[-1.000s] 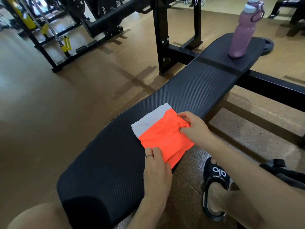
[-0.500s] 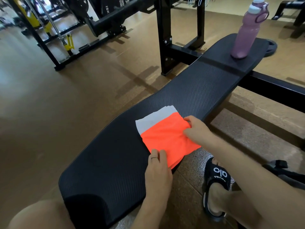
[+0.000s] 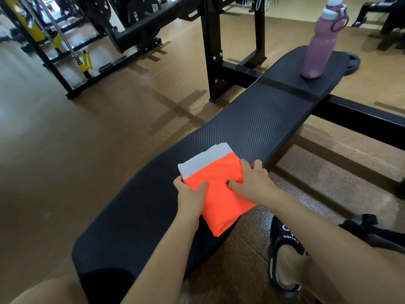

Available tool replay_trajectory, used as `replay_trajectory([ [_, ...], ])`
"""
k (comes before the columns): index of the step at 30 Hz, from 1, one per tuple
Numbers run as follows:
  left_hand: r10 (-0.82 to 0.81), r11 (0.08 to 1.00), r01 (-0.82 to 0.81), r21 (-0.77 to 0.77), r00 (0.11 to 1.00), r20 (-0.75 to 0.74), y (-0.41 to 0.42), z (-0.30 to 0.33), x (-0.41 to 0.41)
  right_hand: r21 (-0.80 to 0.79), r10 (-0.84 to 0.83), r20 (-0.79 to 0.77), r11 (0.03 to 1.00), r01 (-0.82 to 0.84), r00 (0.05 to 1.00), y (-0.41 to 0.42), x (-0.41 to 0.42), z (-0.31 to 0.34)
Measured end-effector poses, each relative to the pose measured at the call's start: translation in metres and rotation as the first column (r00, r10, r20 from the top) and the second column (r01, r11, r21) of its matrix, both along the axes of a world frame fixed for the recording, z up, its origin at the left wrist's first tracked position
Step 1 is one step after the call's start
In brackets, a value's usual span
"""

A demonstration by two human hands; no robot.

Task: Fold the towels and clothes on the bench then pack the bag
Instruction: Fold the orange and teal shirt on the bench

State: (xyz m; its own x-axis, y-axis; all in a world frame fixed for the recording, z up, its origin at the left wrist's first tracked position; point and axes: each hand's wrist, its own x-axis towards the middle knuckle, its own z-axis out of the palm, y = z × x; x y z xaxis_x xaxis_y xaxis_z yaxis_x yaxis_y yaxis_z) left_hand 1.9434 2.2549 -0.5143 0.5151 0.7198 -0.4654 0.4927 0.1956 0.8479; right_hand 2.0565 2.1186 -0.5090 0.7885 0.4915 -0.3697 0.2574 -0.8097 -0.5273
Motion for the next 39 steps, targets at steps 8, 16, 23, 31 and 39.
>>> replay_trajectory([
  [8,0.09,0.925,-0.06,-0.376,0.994,0.062,0.017,0.008,0.014,0.131,-0.07,-0.254,0.986,0.106,0.965,-0.008,0.007,-0.005],
  [16,-0.072,0.943,0.105,-0.315,0.991,0.113,0.018,0.043,-0.005,0.246,-0.201,-0.79,0.762,0.599,0.58,-0.026,-0.02,0.015],
  [23,-0.323,0.916,0.357,-0.183,0.927,0.192,-0.009,0.106,-0.013,0.3,-0.144,-0.824,0.709,0.638,0.548,-0.076,-0.061,0.084],
  [31,-0.505,0.824,0.556,-0.104,0.806,0.31,-0.117,0.16,0.002,0.53,-0.393,-0.512,0.555,0.641,0.764,-0.198,-0.102,0.177],
  [39,-0.777,0.613,0.761,-0.212,0.63,0.014,-0.245,0.104,-0.035,0.486,-0.539,-0.523,0.447,0.751,0.66,-0.328,-0.214,0.119],
])
